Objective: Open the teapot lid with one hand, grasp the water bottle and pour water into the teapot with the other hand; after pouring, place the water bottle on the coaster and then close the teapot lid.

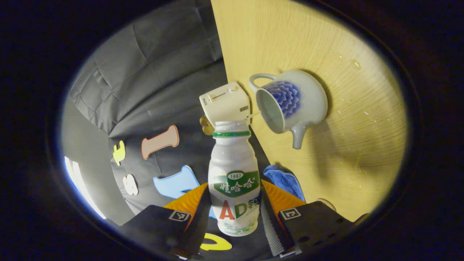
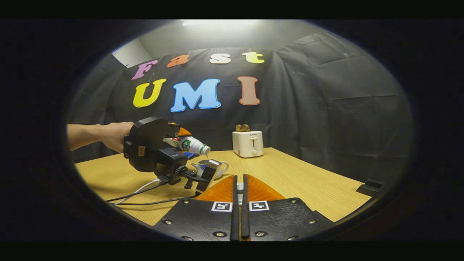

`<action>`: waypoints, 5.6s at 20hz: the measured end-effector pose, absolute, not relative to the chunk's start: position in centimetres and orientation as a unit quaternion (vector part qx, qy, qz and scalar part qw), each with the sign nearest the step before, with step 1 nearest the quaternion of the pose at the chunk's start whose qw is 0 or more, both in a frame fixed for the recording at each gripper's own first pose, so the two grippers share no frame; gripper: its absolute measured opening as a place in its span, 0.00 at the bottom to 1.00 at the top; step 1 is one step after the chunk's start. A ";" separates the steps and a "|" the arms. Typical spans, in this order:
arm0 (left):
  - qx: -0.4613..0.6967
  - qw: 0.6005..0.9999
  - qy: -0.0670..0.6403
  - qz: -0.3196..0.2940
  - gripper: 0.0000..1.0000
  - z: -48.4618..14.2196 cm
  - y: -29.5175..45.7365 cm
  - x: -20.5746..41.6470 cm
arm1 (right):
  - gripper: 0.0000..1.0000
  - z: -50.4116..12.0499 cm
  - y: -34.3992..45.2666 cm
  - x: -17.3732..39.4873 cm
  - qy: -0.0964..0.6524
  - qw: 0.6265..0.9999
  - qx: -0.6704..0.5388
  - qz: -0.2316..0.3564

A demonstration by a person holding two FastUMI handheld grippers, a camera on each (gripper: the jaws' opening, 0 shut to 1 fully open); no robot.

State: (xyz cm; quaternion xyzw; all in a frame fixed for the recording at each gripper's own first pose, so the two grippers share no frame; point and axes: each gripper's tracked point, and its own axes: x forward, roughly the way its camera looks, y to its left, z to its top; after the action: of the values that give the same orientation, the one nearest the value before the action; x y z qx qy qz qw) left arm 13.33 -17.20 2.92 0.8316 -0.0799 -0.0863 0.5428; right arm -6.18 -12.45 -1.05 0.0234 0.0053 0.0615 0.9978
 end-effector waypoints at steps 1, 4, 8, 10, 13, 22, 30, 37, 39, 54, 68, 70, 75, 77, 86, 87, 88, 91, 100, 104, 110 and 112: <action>0.833 0.541 -0.080 -0.087 0.75 3.0 -17.3 13.3 | 0.02 -1.0 -12.5 -6.2 0.006 0.998 0.024 0.061; 0.835 0.536 -0.085 -0.089 0.75 3.0 -17.6 13.3 | 0.02 -1.1 -12.5 -6.1 0.007 0.998 0.026 0.061; 0.840 0.528 -0.088 -0.086 0.75 3.0 -17.8 13.2 | 0.02 -1.0 -12.5 -6.1 0.006 0.998 0.025 0.062; 0.840 0.528 -0.087 -0.088 0.75 3.0 -17.8 13.3 | 0.02 -1.0 -12.5 -6.1 0.006 0.998 0.026 0.062; 0.841 0.527 -0.089 -0.087 0.75 3.1 -17.8 13.2 | 0.02 -1.1 -12.5 -6.1 0.006 0.998 0.026 0.062; 0.831 0.541 -0.098 -0.091 0.75 3.2 -18.0 13.4 | 0.02 -1.1 -12.6 -6.1 0.007 0.998 0.025 0.060; 0.784 0.603 -0.093 -0.115 0.72 1.8 -17.4 13.7 | 0.02 -1.2 -12.5 -6.1 0.008 0.998 0.021 0.060; 0.632 0.757 -0.073 -0.150 0.75 0.6 -15.2 13.7 | 0.02 -1.3 -12.5 -5.3 0.025 0.997 0.033 0.065; 0.581 0.798 -0.065 -0.150 0.81 0.9 -13.9 13.3 | 0.02 -0.8 -12.3 -4.9 0.025 0.997 0.027 0.065; 0.166 0.974 -0.029 -0.152 0.75 1.5 -4.2 13.3 | 0.03 4.7 -4.5 5.5 -0.004 0.995 -0.042 0.095; 0.028 0.988 -0.035 -0.150 0.80 3.3 1.0 13.1 | 0.02 1.7 -0.2 12.4 0.025 0.994 -0.018 0.103; 0.018 0.988 -0.031 -0.149 0.80 3.2 1.3 13.2 | 0.02 0.9 0.1 12.9 0.036 0.993 -0.016 0.107; 0.018 0.989 -0.025 -0.146 0.80 3.0 1.5 13.4 | 0.02 -0.2 0.7 13.0 0.048 0.992 -0.029 0.111; 0.016 0.989 -0.022 -0.145 0.80 2.8 1.7 13.5 | 0.02 -0.9 0.7 13.1 0.058 0.992 -0.030 0.112; -0.037 0.991 -0.013 -0.128 0.80 2.6 4.1 14.2 | 0.56 -0.1 -1.1 12.0 0.045 0.996 -0.030 0.076; -0.041 0.991 -0.013 -0.124 0.80 2.7 4.5 14.4 | 0.59 0.7 -1.0 11.5 0.033 0.996 -0.032 0.075; -0.044 0.992 -0.013 -0.121 0.80 2.6 4.7 14.5 | 0.61 1.5 -0.9 11.0 0.020 0.996 -0.035 0.074; -0.038 0.993 -0.006 -0.115 0.75 2.2 5.0 15.7 | 0.80 2.5 1.2 8.9 -0.001 0.994 -0.032 0.100; 0.003 0.997 0.015 -0.079 0.75 -0.3 5.1 19.8 | 0.80 1.8 3.5 6.6 -0.018 0.988 -0.043 0.145; -0.003 0.997 0.023 -0.078 0.75 -0.9 4.9 20.1 | 0.80 1.7 3.1 6.8 -0.014 0.989 -0.039 0.140; -0.008 0.998 0.003 -0.055 0.95 0.2 5.7 19.8 | 0.80 1.0 3.9 6.6 -0.008 0.987 -0.054 0.148; -0.021 0.999 -0.018 -0.047 0.97 1.6 6.3 19.1 | 0.80 0.8 4.0 6.7 -0.008 0.987 -0.057 0.150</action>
State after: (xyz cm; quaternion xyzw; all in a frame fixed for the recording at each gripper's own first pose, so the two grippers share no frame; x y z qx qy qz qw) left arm 19.11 6.30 1.59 -0.0208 -0.0182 -0.0471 0.9985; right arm 6.65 4.05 0.80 -0.0575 -0.0079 0.1504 0.9869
